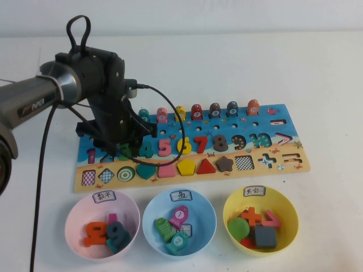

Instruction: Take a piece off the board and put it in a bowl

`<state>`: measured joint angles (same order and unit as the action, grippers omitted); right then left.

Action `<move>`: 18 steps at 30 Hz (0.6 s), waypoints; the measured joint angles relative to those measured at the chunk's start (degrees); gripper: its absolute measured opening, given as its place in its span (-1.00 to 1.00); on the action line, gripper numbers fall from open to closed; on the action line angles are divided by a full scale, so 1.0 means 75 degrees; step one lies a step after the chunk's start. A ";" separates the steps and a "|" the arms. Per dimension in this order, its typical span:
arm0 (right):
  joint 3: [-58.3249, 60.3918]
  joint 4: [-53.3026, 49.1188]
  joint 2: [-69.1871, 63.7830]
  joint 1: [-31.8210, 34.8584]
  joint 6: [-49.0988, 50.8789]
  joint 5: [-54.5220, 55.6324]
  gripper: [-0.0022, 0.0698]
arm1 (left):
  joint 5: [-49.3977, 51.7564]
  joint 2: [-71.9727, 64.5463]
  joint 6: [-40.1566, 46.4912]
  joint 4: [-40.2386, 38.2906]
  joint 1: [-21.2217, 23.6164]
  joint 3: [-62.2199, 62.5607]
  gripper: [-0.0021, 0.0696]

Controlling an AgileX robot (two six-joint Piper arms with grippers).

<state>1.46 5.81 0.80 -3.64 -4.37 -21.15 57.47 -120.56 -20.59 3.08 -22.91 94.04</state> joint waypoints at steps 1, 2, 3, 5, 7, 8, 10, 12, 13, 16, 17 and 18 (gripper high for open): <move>0.0000 0.0000 0.0000 0.0000 0.0000 0.0000 -0.99 | -0.0012 0.0000 0.0000 0.0000 0.0000 0.0000 0.02; 0.0000 0.0000 0.0000 0.0000 0.0000 0.0000 -0.99 | -0.0012 0.0000 0.0000 0.0000 0.0000 0.0000 0.02; 0.0000 0.0000 0.0000 0.0000 0.0000 0.0000 -0.99 | -0.0012 0.0000 0.0000 0.0000 0.0000 0.0000 0.02; 0.0000 0.0000 0.0000 0.0000 0.0000 0.0000 -0.99 | -0.0012 0.0000 0.0000 0.0000 0.0000 0.0000 -0.04; 0.0000 0.0000 0.0000 0.0000 0.0000 0.0000 -0.99 | -0.0012 0.0000 0.0000 0.0000 0.0000 0.0000 -0.14; 0.0000 0.0000 0.0000 0.0000 0.0000 0.0000 -0.99 | -0.0012 0.0000 0.0018 0.0000 0.0000 0.0000 -0.21; 0.0000 0.0000 0.0000 0.0000 0.0000 0.0000 -0.99 | -0.0050 0.0000 0.0018 0.0000 0.0000 0.0000 -0.32; 0.0000 0.0000 0.0000 0.0000 0.0000 0.0000 -0.99 | -0.0049 0.0000 0.0018 -0.0017 0.0000 0.0000 -0.37; 0.0000 0.0000 0.0000 0.0000 0.0000 0.0000 -0.99 | -0.0049 0.0000 0.0018 -0.0017 0.0000 0.0000 -0.38; 0.0000 0.0000 0.0000 0.0000 0.0000 0.0000 -0.99 | -0.0049 0.0000 0.0033 -0.0035 0.0000 0.0000 -0.38; 0.0000 0.0000 0.0000 0.0000 0.0000 0.0000 -0.99 | -0.0049 0.0000 0.0052 -0.0035 0.0000 0.0000 -0.39; 0.0000 0.0000 0.0000 0.0000 0.0000 0.0000 -0.99 | -0.0049 0.0000 0.0052 -0.0035 0.0000 0.0000 -0.40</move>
<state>1.46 5.81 0.80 -3.64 -4.37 -21.15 57.10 -120.56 -20.20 2.81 -22.91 94.04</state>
